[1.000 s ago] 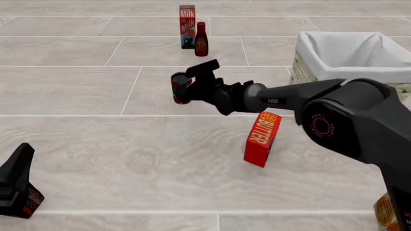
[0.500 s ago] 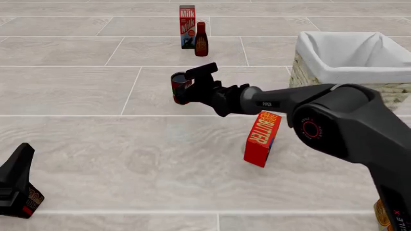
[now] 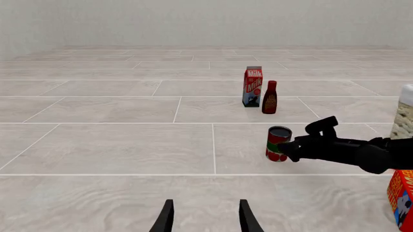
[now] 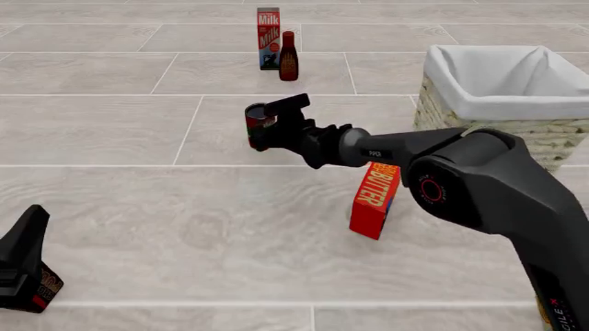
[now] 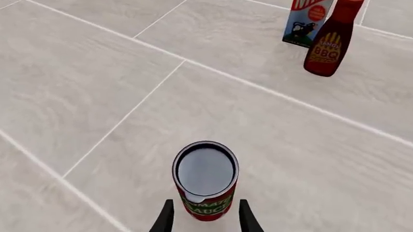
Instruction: Pick the tomato sauce and place it in the basket.
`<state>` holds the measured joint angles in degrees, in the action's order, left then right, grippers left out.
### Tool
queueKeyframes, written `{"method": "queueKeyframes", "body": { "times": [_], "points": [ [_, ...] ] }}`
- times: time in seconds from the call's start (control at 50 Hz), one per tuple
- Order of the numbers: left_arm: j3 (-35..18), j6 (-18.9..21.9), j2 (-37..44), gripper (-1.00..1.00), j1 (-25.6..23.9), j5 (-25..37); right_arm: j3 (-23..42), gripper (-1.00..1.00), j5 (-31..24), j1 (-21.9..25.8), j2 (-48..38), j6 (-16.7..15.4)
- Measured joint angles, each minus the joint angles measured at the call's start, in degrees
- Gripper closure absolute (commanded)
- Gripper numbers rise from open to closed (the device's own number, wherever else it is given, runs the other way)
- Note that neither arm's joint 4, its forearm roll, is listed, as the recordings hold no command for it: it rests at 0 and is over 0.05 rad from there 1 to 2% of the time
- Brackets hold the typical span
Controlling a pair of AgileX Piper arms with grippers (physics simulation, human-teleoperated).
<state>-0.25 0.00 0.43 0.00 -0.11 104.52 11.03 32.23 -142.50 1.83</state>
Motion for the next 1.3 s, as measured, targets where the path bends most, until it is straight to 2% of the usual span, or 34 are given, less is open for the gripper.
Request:
{"method": "queueKeyframes", "body": {
  "times": [1.3],
  "points": [
    [0.00, 0.00, 0.00, -1.00, 0.00, 0.00, 11.89, -1.00, -5.91, -0.12, -7.32, 2.27]
  ]
}}
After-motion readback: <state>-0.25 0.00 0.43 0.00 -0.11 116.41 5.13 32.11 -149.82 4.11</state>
